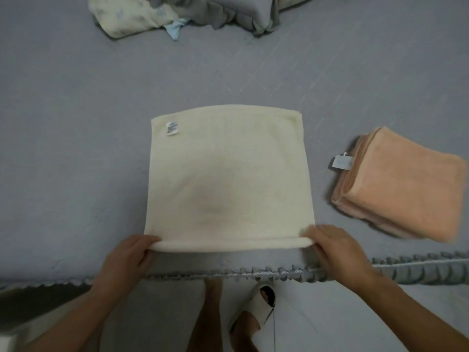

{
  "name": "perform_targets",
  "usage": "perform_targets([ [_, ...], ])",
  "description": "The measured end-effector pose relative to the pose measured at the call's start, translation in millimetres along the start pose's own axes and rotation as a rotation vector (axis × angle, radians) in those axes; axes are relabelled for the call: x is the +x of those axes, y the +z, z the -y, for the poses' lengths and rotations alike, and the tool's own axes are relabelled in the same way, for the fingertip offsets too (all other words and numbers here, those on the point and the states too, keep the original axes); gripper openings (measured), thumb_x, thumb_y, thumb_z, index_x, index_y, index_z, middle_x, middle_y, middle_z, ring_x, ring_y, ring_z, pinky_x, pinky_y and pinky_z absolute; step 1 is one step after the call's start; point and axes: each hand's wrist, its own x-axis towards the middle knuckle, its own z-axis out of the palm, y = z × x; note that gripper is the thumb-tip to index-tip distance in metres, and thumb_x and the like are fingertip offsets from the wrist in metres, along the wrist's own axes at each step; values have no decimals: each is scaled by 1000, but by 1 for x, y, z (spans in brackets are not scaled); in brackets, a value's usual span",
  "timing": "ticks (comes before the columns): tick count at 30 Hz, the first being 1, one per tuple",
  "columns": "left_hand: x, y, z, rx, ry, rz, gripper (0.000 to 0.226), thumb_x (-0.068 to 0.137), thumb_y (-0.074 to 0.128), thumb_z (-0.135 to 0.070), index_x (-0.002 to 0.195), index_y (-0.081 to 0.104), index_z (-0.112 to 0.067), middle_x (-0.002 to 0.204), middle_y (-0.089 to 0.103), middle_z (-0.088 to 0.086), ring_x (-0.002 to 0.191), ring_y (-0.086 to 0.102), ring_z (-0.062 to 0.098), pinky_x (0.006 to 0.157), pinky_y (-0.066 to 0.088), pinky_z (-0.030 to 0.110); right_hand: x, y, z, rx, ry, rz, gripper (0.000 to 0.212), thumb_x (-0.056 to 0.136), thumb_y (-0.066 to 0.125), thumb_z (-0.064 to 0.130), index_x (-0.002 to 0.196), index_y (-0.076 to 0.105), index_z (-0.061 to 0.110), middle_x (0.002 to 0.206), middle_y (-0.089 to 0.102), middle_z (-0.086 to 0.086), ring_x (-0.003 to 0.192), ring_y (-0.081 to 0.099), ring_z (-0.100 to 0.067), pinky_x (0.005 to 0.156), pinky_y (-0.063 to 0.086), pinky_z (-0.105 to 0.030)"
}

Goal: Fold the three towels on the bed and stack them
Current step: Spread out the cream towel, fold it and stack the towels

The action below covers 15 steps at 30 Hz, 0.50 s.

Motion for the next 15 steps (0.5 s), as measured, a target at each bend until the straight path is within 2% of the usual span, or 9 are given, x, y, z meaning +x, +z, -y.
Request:
perform_targets([
  [2,-8,-23,-2,-41,-5,1,33,77,52,-33,97,72,-18,90,73,6,81,67,21,69,51,31,-8,-21,6,99,74,85,13,86,66,17,92,63,29,81,62,7,71,61,-20,60,46,-32],
  [3,-9,-36,-4,-64,-8,-6,25,75,56,-33,95,68,-25,85,73,0,75,63,14,64,47,25,-8,-32,9,130,92,127,10,90,61,21,91,60,31,81,59,11,72,58,-17,60,44,-31],
  [5,-3,-63,-8,-155,-99,-29,24,73,67,-23,93,64,-34,74,68,-18,65,59,2,59,40,13,5,-56,14,169,120,169,9,93,58,23,94,59,32,84,56,14,75,55,-12,63,42,-31],
  [7,20,-86,-11,-194,-185,-81,26,73,64,-22,84,60,-45,68,65,-15,63,59,-2,57,37,3,35,-80,17,203,136,111,10,94,58,20,94,58,30,85,58,11,76,56,-14,65,43,-33],
  [8,39,-94,-11,-190,-193,-133,27,76,64,-21,86,57,-46,66,64,-11,61,59,2,57,35,1,55,-91,17,199,140,58,10,94,56,19,95,58,29,85,59,9,76,57,-16,65,43,-34],
  [10,87,-106,-11,-196,-177,-231,26,85,67,-12,93,60,-36,72,65,-2,62,58,11,61,40,8,102,-108,15,182,178,-55,10,95,52,18,99,60,23,90,64,3,80,58,-20,68,44,-34],
  [12,142,-112,-13,-220,-155,-285,20,90,64,-9,98,65,-27,78,67,4,68,59,16,67,45,26,151,-119,6,159,250,-156,15,95,50,17,104,62,17,97,66,-5,88,60,-26,75,46,-36],
  [15,216,-108,-14,-210,-158,-269,11,92,61,-14,100,66,-18,80,66,6,75,59,23,68,38,30,209,-120,-12,59,393,-199,21,95,48,18,109,62,11,107,63,-17,98,60,-36,82,45,-40],
])
